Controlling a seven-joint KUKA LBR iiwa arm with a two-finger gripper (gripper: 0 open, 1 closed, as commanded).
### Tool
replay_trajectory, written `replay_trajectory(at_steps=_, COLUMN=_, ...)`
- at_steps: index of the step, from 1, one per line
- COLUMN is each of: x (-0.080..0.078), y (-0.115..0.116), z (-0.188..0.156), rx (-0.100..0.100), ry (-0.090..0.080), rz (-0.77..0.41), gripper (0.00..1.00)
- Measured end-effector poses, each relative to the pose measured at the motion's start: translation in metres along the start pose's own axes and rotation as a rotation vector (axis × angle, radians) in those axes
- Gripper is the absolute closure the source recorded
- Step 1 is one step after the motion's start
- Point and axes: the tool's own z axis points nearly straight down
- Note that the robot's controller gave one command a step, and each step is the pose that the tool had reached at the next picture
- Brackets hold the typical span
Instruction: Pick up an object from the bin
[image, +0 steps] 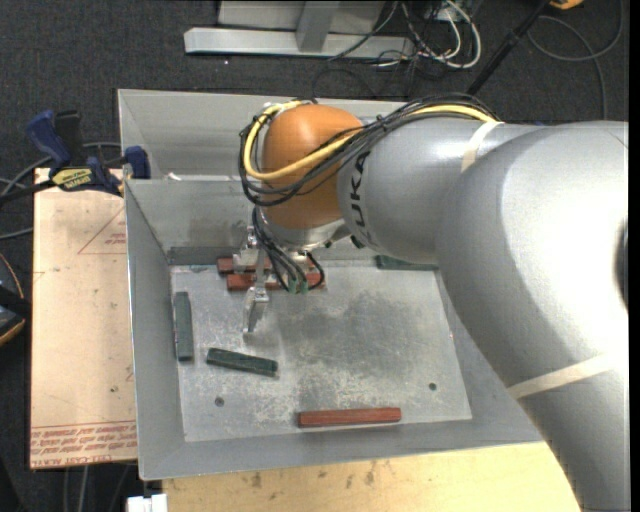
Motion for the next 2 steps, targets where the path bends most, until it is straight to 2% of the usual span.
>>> replay_trajectory(at_steps=1, x=-0.001, y=0.002, z=-0.002, rx=-0.001, ry=-0.002, rz=-0.005, gripper=0.00)
replay_trajectory(at_steps=2, x=0.002, y=-0.020, z=-0.026, rx=0.006, ry=-0.001, rz=0.132, gripper=0.00)
